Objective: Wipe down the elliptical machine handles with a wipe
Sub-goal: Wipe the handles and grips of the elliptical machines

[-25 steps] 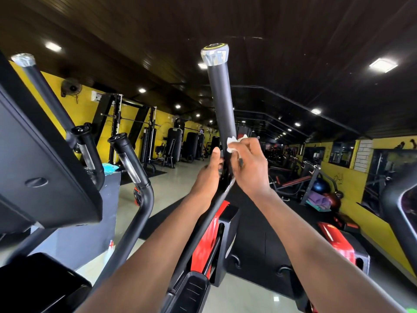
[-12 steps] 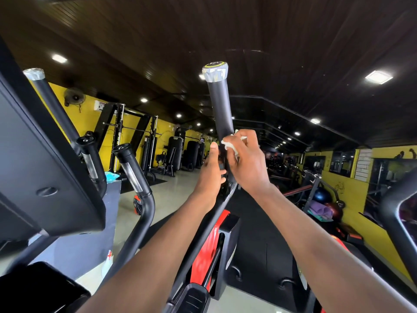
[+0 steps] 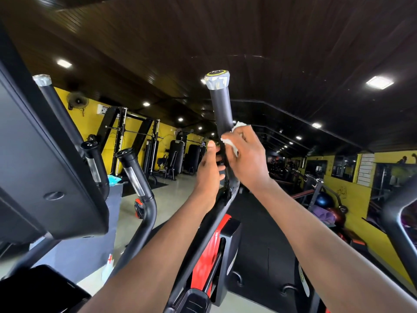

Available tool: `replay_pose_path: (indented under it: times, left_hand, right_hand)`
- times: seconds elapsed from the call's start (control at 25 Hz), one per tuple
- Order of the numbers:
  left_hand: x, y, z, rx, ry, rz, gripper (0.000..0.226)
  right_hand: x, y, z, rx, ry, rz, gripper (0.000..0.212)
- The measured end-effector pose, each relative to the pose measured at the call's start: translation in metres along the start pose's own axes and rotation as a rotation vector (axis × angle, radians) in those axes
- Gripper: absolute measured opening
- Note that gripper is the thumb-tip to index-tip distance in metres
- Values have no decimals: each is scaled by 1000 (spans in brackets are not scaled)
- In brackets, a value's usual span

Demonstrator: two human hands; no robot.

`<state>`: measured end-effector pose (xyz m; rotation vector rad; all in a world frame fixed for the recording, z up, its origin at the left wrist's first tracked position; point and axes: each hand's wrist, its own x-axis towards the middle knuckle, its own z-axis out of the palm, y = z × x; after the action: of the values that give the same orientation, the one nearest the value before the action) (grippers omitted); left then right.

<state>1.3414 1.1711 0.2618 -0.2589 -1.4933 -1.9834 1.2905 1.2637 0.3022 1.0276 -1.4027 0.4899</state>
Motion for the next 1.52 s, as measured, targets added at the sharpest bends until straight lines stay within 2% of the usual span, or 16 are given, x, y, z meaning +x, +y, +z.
replay_pose_path:
  times: [0.12,0.2,0.4,0.48,0.64,0.68,0.84,0.88,1.04,1.08,1.24,1.28,1.4,1.44,1.52]
  left_hand:
    - [-1,6,-4,-25,11,44,51]
    - [-1,11,-3,-35,41,77,53]
    - [1,15,5,-80,78,104,50]
    - [0,14,5,-68,79,129,52]
    - [5,25,1,-61,71,215,48]
    - [6,29,3,-62,79,234,49]
    - [4,34,14,-40,137,313,54]
    - [4,36,15,-47,139,335,54]
    - [7,49,7,-53,127,367,56]
    - [8,52,5,-47,117,368,55]
    - [7,58,5,-38,71,371,55]
    - [7,58,5,-41,66,371,54]
    - [7,63,1,-22,70,378,54]
    - [8,66,0,-28,75,387,57]
    - [11,71,2,-45,74,415,51]
  right_hand:
    - [-43,13,7,-115,-233,-143,19]
    - [-41,16,2,-114,-276,-157,17]
    - [35,-13,-11,103,90,91,18]
    - [21,-8,-3,110,39,54,16]
    - [-21,12,-5,-31,-145,-83,19]
    - [-10,11,-8,-17,-132,-75,18]
    - [61,-20,-17,83,127,35,12]
    - [65,-22,-15,98,142,24,12]
    - [24,-4,-3,-79,-47,-242,9]
    - [28,-1,-6,-101,-48,-249,10]
    - [84,-29,-17,86,190,-36,11]
    - [87,-31,-14,83,174,-51,11]
    - [66,-19,-6,-78,59,-248,10]
    - [65,-16,-7,-100,71,-264,10]
    - [81,-22,-11,-52,167,-173,7]
